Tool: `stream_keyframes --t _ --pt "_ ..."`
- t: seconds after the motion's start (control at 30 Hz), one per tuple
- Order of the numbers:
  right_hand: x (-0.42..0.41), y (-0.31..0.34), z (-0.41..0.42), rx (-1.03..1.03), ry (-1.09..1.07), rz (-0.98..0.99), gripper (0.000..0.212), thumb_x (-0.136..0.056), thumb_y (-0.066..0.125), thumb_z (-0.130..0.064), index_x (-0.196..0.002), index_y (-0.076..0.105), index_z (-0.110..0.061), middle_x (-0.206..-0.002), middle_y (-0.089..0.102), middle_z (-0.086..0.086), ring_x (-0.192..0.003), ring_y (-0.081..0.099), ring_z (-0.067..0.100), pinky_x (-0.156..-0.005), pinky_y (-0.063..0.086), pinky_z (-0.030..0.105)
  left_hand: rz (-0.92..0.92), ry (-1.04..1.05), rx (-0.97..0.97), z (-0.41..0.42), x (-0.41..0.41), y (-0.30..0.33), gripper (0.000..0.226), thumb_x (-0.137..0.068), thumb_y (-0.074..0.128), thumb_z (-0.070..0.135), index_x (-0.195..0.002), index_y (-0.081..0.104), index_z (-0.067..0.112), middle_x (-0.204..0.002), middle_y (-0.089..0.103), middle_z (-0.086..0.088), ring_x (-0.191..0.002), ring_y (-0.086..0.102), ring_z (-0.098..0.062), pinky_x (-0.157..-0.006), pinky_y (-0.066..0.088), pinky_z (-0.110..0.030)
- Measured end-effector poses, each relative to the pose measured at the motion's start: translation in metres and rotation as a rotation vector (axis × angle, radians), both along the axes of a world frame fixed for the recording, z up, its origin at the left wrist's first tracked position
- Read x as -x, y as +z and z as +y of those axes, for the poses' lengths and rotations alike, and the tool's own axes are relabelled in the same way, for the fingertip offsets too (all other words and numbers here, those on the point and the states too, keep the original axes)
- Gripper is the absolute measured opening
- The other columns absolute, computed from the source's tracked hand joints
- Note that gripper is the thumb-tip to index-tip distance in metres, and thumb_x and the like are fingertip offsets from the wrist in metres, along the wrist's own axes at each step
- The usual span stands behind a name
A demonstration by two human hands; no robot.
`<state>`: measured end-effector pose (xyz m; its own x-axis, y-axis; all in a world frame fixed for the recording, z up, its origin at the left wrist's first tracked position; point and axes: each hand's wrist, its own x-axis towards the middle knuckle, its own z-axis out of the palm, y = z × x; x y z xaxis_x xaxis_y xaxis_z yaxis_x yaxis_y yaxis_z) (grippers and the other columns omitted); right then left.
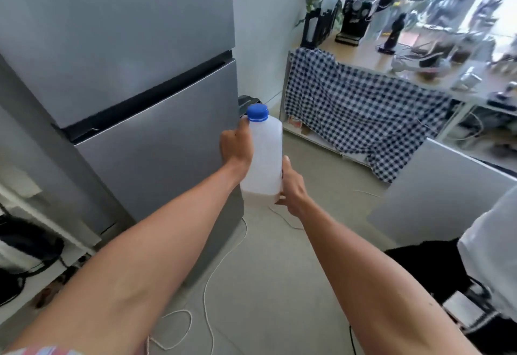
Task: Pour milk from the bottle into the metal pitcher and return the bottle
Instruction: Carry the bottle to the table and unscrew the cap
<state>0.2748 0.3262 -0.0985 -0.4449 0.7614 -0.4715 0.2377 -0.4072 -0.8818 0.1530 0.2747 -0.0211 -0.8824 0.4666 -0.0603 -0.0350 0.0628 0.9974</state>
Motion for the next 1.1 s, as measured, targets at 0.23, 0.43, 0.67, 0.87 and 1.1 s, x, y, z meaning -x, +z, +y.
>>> stream_keyframes --t 0.23,0.43,0.67,0.87,1.1 --pt "-0.077 0.002 0.006 -0.024 -0.376 -0.002 0.062 -0.100 0.035 -0.068 -0.107 0.073 -0.020 -0.108 0.074 0.007 -0.098 0.071 0.033 -0.075 0.062 0.045 0.066 -0.369 -0.020 0.054 -0.067 0.002 0.050 -0.084 0.051 0.054 -0.053 0.044 0.015 -0.052 0.048 -0.002 -0.057 0.047 -0.020 -0.060 0.041 -0.038" --pt "-0.162 0.001 -0.026 -0.044 -0.705 0.006 0.060 -0.101 0.036 -0.067 -0.104 0.072 -0.019 -0.097 0.072 0.006 -0.082 0.068 0.029 -0.066 0.057 0.038 0.045 -0.697 -0.052 0.067 -0.160 0.006 0.048 -0.080 0.051 0.054 -0.049 0.042 0.018 -0.053 0.049 -0.005 -0.056 0.046 -0.019 -0.057 0.039 -0.038" --pt "-0.277 0.000 -0.086 -0.063 -1.041 0.021 0.058 -0.097 0.040 -0.068 -0.102 0.073 -0.020 -0.090 0.076 0.005 -0.087 0.073 0.032 -0.085 0.060 0.056 -0.009 -1.051 -0.080 0.047 -0.290 0.002 0.052 -0.079 0.053 0.057 -0.048 0.039 0.018 -0.055 0.041 -0.009 -0.056 0.039 -0.020 -0.056 0.033 -0.040" --pt "-0.364 0.014 -0.153 -0.067 -1.263 0.043 0.054 -0.078 0.049 -0.076 -0.091 0.070 -0.028 -0.082 0.072 -0.004 -0.074 0.066 0.020 -0.063 0.054 0.032 -0.038 -1.334 -0.083 0.008 -0.409 0.006 0.053 -0.071 0.053 0.063 -0.053 0.030 0.019 -0.064 0.033 -0.011 -0.062 0.031 -0.024 -0.058 0.029 -0.041" --pt "-0.479 0.023 -0.241 -0.078 -1.509 0.005 0.046 -0.096 0.042 -0.063 -0.100 0.070 -0.027 -0.100 0.073 0.001 -0.087 0.070 0.025 -0.072 0.063 0.043 -0.077 -1.565 -0.058 -0.065 -0.546 0.017 0.051 -0.068 0.054 0.062 -0.054 0.031 0.019 -0.066 0.035 -0.010 -0.065 0.033 -0.025 -0.059 0.030 -0.041"
